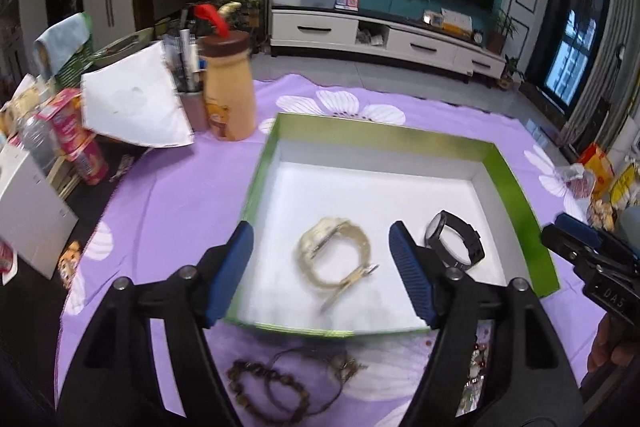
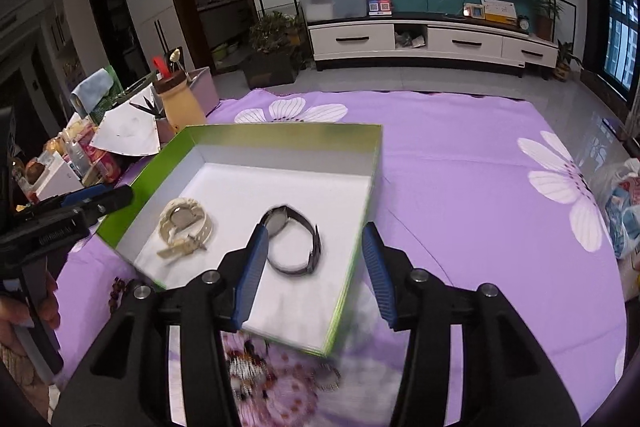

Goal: Organize jewelry
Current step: 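Carry both watches into the green box and open both tools, then grasp the green pendant chain with the right tool while the left tool grasps the wooden bead bracelet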

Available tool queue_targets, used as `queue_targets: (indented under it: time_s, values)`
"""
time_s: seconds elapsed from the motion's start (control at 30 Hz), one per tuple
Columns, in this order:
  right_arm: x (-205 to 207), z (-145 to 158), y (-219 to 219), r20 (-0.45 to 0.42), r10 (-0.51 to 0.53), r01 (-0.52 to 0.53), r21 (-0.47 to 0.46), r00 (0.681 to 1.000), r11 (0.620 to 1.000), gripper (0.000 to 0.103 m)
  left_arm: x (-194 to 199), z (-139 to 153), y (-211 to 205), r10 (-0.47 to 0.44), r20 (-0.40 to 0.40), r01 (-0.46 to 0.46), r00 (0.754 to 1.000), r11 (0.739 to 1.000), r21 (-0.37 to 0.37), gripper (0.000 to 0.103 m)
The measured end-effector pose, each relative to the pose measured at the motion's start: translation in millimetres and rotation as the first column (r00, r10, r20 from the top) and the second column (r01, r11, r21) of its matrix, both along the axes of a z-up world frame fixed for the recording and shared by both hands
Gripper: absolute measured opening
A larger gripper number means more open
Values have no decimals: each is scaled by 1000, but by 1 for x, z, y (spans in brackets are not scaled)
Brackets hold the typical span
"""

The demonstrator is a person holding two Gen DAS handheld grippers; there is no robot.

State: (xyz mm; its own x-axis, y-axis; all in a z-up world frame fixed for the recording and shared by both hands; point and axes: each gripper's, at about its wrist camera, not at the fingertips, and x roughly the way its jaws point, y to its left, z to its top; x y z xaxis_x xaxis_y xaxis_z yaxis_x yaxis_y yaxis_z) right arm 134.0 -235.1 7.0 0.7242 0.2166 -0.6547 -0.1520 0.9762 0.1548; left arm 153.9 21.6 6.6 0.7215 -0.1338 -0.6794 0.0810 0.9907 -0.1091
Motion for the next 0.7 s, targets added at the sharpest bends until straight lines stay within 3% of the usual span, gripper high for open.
queue_targets:
  time_s: [0.5, 0.7]
  values:
    - [-85, -25, -18, -106, 8, -6, 14, 994, 1000, 49, -102, -11, 75, 151, -39, -153, 988, 987, -46, 79]
    - [-105, -36, -8, -146, 41, -37, 33, 988, 999, 49, -134, -29, 78, 132, -85, -134, 988, 991, -21, 79]
